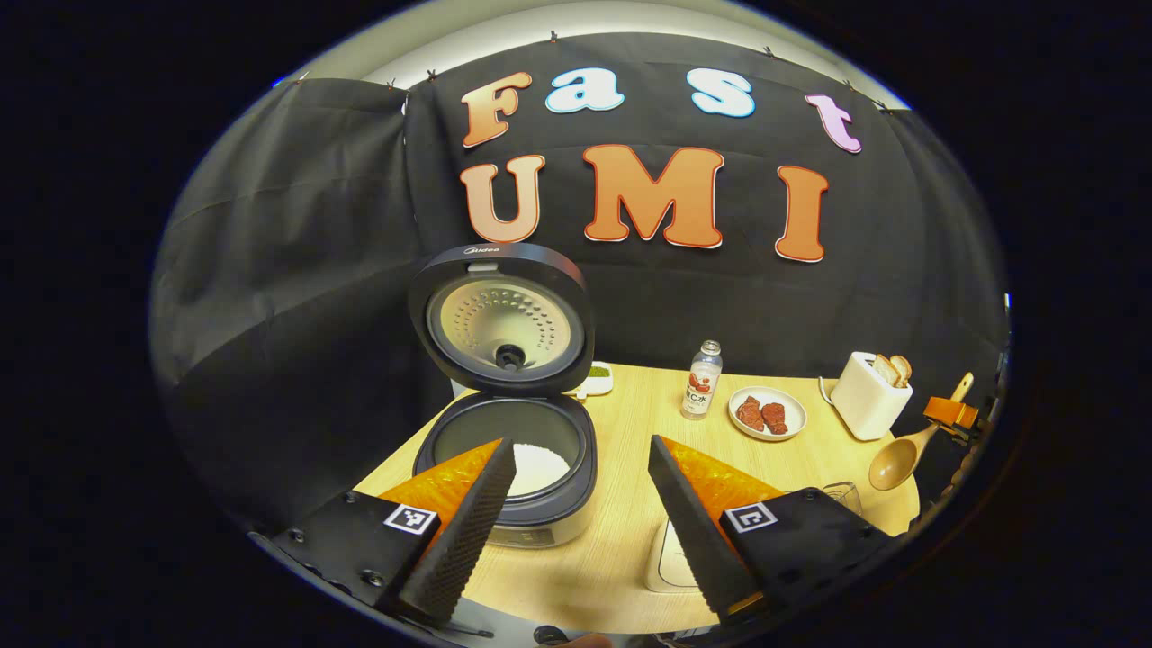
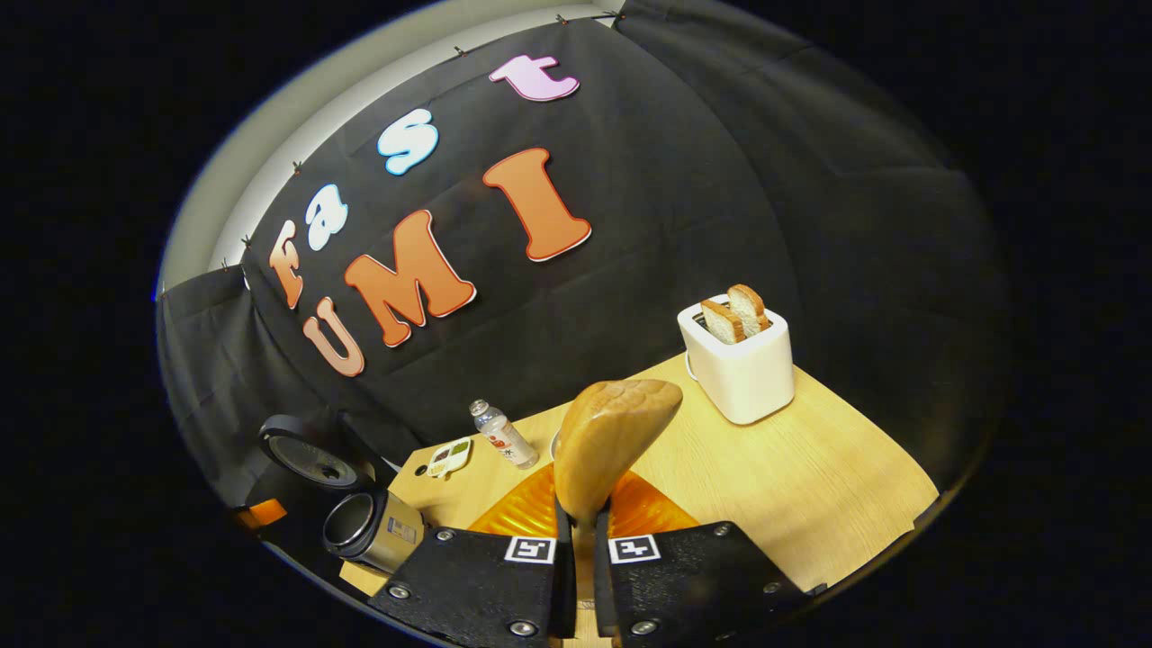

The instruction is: Close the left gripper, press the button to open the rice cooker; take a wooden spoon from the chopstick holder with the right hand, scoop a spoonful of rice and pour it into the rice cooker, then put the wooden spoon back into the chopstick holder.

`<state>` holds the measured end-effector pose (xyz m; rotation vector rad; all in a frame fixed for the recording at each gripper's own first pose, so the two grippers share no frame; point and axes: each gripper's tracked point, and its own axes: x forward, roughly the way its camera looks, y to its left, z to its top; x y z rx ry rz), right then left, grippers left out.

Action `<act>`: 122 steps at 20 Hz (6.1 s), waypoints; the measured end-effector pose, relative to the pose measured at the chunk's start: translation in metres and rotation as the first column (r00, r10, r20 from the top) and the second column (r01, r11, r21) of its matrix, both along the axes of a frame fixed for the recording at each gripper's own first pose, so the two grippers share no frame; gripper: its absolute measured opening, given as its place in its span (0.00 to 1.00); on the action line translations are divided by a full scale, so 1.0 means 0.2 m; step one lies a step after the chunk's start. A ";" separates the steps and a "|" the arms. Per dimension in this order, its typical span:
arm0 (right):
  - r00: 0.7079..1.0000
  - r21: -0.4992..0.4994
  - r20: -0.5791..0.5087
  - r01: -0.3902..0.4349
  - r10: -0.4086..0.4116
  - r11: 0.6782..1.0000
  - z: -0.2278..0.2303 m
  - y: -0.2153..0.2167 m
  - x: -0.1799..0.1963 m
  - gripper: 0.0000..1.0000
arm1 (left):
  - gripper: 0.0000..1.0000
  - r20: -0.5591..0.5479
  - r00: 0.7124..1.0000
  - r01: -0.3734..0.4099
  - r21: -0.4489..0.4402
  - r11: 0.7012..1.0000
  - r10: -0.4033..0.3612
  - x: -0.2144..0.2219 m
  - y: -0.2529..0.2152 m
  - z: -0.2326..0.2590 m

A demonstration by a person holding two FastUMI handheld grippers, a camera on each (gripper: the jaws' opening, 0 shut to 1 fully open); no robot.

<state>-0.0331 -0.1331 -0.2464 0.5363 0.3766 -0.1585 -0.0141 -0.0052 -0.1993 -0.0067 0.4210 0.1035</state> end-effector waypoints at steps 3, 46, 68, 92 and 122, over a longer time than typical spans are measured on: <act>0.999 0.004 -0.011 -0.042 0.043 0.999 -0.09 0.10 0.01 0.07 | 0.97 0.012 1.000 -0.018 0.014 1.000 0.018 -0.02 0.00 0.02; 0.996 -0.293 -0.069 -0.065 0.047 0.954 0.40 0.29 0.10 0.93 | 0.99 0.263 0.945 -0.163 -0.135 0.977 0.194 0.93 0.89 0.62; 0.975 -0.206 -0.010 -0.218 0.221 0.954 0.46 0.63 0.22 0.93 | 1.00 -0.184 0.965 -0.190 -0.004 0.982 0.186 0.90 0.83 0.12; 0.951 -0.200 -0.034 -0.309 0.308 0.930 0.38 0.71 0.14 0.93 | 1.00 -0.495 0.854 -0.208 -0.041 0.977 0.161 0.46 0.69 -0.61; 0.905 -0.499 0.293 -0.129 0.307 0.857 0.98 0.81 0.15 0.93 | 1.00 0.377 0.910 0.151 0.091 0.984 -0.174 0.03 -0.10 0.71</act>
